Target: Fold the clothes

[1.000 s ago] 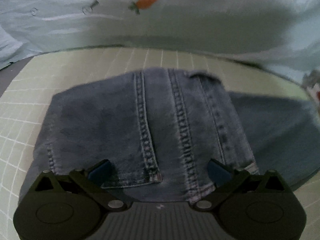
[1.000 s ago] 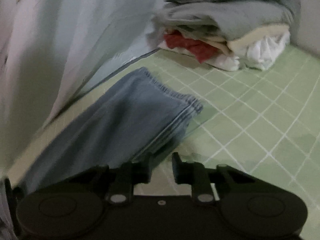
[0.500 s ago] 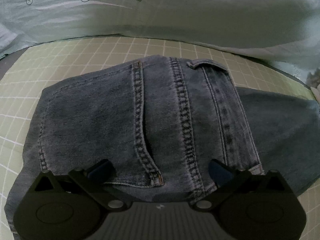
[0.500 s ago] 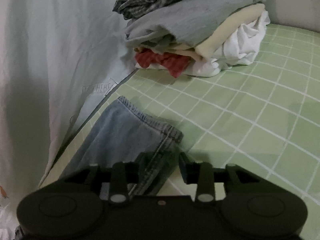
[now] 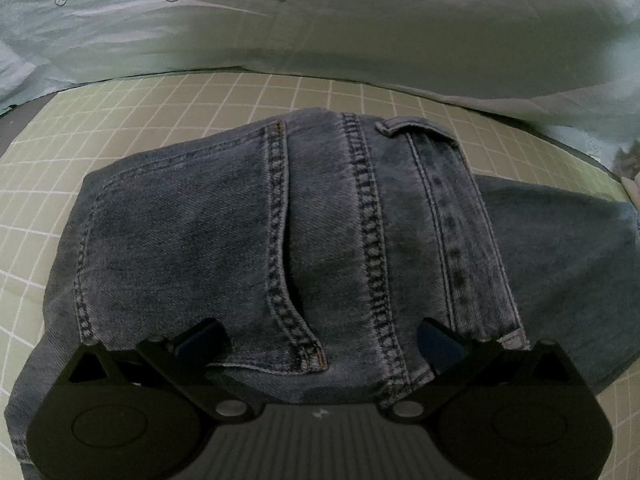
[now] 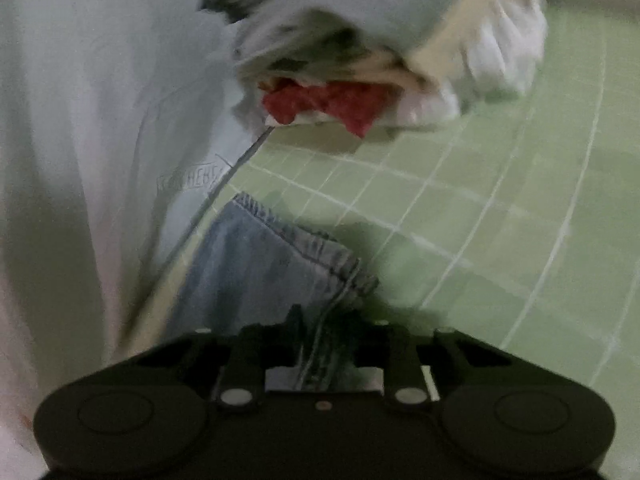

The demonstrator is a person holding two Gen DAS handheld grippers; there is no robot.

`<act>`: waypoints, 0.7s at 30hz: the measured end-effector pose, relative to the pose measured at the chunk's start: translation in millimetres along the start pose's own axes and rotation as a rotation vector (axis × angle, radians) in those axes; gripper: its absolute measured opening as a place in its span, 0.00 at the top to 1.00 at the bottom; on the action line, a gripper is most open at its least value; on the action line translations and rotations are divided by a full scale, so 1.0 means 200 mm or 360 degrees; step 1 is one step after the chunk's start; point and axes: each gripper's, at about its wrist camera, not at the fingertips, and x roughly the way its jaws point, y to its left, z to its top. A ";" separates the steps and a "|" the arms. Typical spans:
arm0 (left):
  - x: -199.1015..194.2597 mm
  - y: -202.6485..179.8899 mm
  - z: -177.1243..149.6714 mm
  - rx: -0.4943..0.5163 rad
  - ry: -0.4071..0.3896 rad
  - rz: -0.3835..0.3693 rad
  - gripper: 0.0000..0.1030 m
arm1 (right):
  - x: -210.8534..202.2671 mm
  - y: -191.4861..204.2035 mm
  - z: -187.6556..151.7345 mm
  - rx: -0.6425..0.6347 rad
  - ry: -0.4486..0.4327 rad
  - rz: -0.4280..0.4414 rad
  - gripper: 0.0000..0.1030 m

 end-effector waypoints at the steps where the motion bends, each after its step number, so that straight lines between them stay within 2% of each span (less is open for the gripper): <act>1: 0.00 0.00 0.00 -0.0001 -0.0001 -0.0001 0.00 | 0.01 -0.04 0.01 0.0119 0.0015 0.0050 0.83; 5: 0.00 -0.01 -0.01 -0.0008 -0.0008 0.0003 0.00 | -0.01 -0.12 -0.01 0.0424 0.0018 0.0227 0.85; 10: 0.01 -0.02 0.00 -0.0016 -0.0016 0.0005 0.00 | -0.06 -0.12 -0.08 0.0713 0.0015 0.0568 0.86; 18: -0.03 -0.01 0.01 -0.0015 0.0010 0.0025 0.00 | -0.12 0.14 -0.23 0.0788 0.0169 0.0909 0.86; 21: -0.08 0.00 0.00 -0.0019 -0.0006 0.0030 0.01 | -0.16 0.25 -0.30 0.0756 0.0243 0.0987 0.86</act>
